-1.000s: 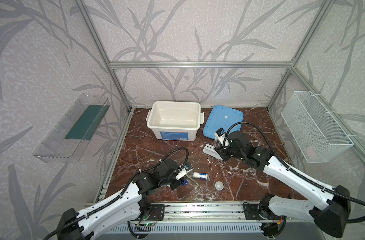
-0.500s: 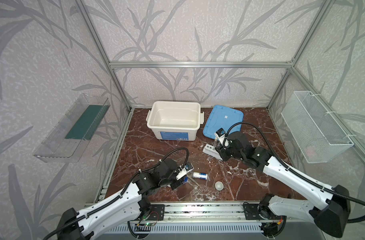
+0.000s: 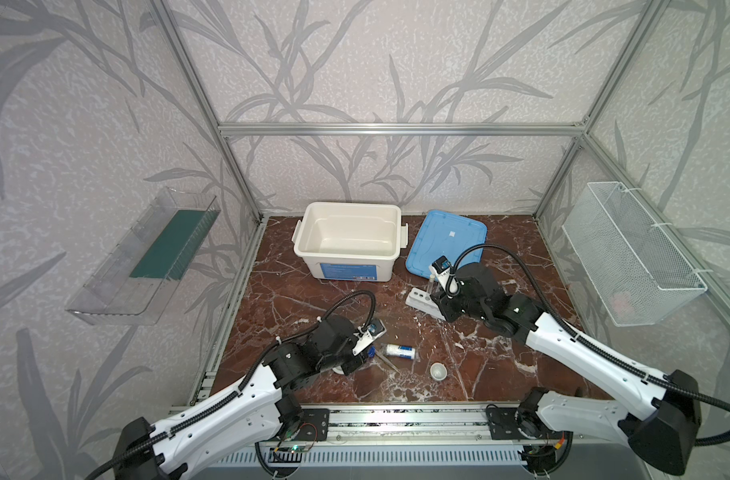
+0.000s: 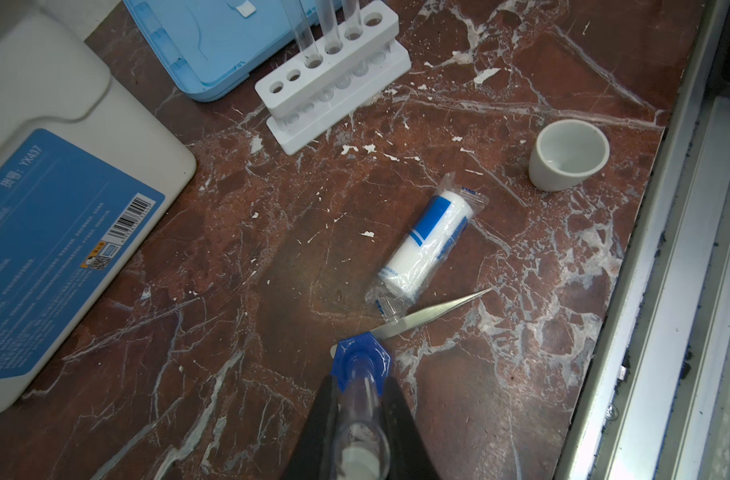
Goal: Organize the chemistry lab equipment
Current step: 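Close the left gripper on the glass cylinder's stem and lift it, then carry the glass cylinder with the left gripper over the white tub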
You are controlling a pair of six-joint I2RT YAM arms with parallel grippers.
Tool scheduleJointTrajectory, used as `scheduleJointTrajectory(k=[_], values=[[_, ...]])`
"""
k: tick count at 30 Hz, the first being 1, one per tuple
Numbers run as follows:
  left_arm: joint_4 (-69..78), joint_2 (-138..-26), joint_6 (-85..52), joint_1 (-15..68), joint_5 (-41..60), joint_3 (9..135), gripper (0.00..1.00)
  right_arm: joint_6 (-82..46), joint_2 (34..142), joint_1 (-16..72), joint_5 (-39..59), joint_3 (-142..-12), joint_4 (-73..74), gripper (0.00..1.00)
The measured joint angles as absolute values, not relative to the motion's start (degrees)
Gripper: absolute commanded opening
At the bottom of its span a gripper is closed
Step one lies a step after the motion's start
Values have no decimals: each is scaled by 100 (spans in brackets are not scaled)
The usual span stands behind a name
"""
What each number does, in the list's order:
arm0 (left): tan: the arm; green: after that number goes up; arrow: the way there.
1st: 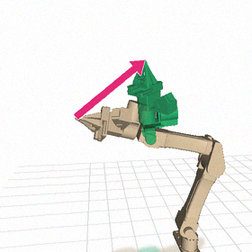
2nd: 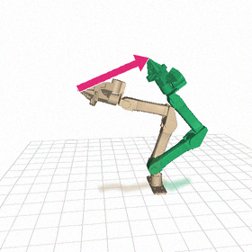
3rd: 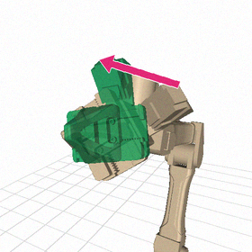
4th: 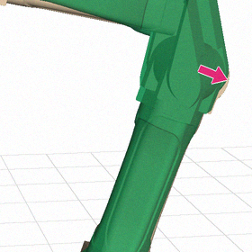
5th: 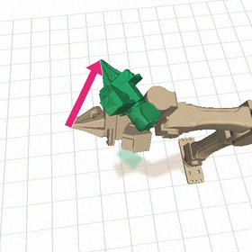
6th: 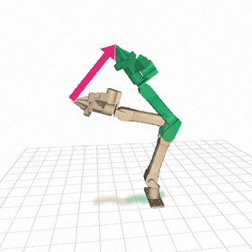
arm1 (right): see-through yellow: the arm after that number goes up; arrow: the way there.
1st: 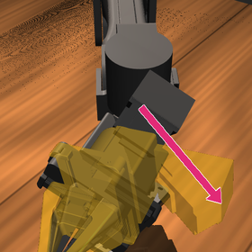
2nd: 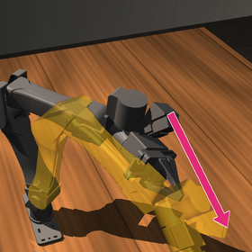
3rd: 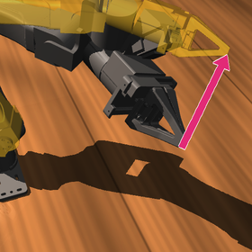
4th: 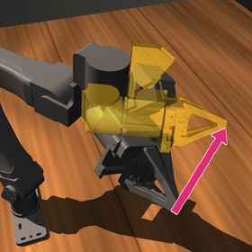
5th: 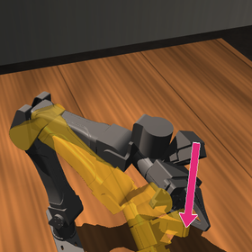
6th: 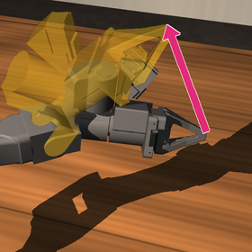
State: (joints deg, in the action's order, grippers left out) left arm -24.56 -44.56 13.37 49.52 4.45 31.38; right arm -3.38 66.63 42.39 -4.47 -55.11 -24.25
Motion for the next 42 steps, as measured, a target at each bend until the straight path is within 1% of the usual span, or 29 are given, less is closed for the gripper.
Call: scheduleJointTrajectory(k=[3, 7, 16, 18, 22, 26, 35, 42], values=[[-2467, -4471, 1253, 4943, 309, 3393, 11, -336, 6663, 4239, -447, -5511, -2427, 36], [-2543, -4508, 1173, 4790, 270, 3745, 11, -336, 6661, 4239, -445, -5524, -2434, 36], [-2816, -5078, 1208, 3802, 484, 5203, 10, -340, 6523, 4187, -440, -5588, -2471, 36], [-2880, -5280, 1253, 3673, 475, 5566, 13, -353, 6449, 4147, -414, -5588, -2469, 36], [-2934, -5701, 1365, 3417, 432, 6136, 13, -427, 6340, 4038, -353, -5588, -2458, 36], [-3030, -6169, 1396, 2969, 517, 6700, 12, -504, 6250, 3938, -246, -5581, -2405, 36], [-3256, -7354, 1452, 2086, 1037, 8324, 10, -692, 6173, 3701, 47, -5487, -2220, 36], [-3234, -8256, 1409, 1269, 1406, 9096, 9, -816, 6257, 3553, 283, -5478, -1994, 36]])
